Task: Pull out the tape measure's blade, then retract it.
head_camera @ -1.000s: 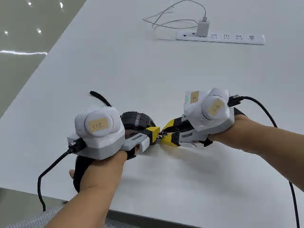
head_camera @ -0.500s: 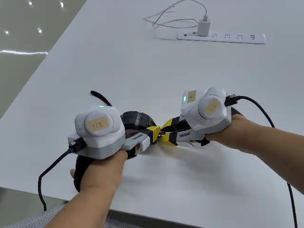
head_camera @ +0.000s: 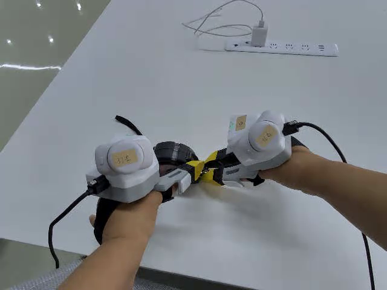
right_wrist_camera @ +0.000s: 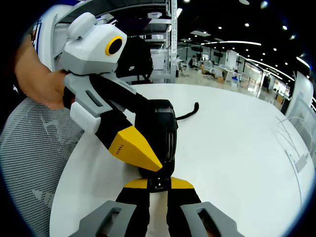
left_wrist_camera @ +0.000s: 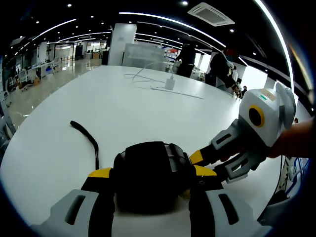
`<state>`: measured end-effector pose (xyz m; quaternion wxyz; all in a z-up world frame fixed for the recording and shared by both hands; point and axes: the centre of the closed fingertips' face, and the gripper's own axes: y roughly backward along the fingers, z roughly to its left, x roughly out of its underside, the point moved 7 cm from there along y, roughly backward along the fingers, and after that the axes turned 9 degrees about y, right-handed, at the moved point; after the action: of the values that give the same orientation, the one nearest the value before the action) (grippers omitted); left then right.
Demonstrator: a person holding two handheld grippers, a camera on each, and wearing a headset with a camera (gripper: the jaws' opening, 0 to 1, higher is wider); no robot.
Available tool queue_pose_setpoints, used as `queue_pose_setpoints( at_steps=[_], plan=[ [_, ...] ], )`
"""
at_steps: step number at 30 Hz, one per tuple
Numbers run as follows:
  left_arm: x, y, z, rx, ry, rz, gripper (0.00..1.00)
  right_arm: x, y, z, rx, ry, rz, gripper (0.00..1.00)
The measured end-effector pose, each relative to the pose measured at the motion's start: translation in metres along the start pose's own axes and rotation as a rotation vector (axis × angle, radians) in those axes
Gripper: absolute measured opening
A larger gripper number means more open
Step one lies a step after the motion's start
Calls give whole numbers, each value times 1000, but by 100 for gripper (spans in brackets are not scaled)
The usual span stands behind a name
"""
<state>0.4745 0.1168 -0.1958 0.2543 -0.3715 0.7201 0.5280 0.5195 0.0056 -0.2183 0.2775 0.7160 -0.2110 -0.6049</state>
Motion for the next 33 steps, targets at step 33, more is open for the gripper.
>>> queue_pose_setpoints(
  at_steps=[33],
  plan=[
    [-2, 0, 0, 12, 23, -15, 60, 1, 3, 0, 23, -24, 22, 13]
  ],
)
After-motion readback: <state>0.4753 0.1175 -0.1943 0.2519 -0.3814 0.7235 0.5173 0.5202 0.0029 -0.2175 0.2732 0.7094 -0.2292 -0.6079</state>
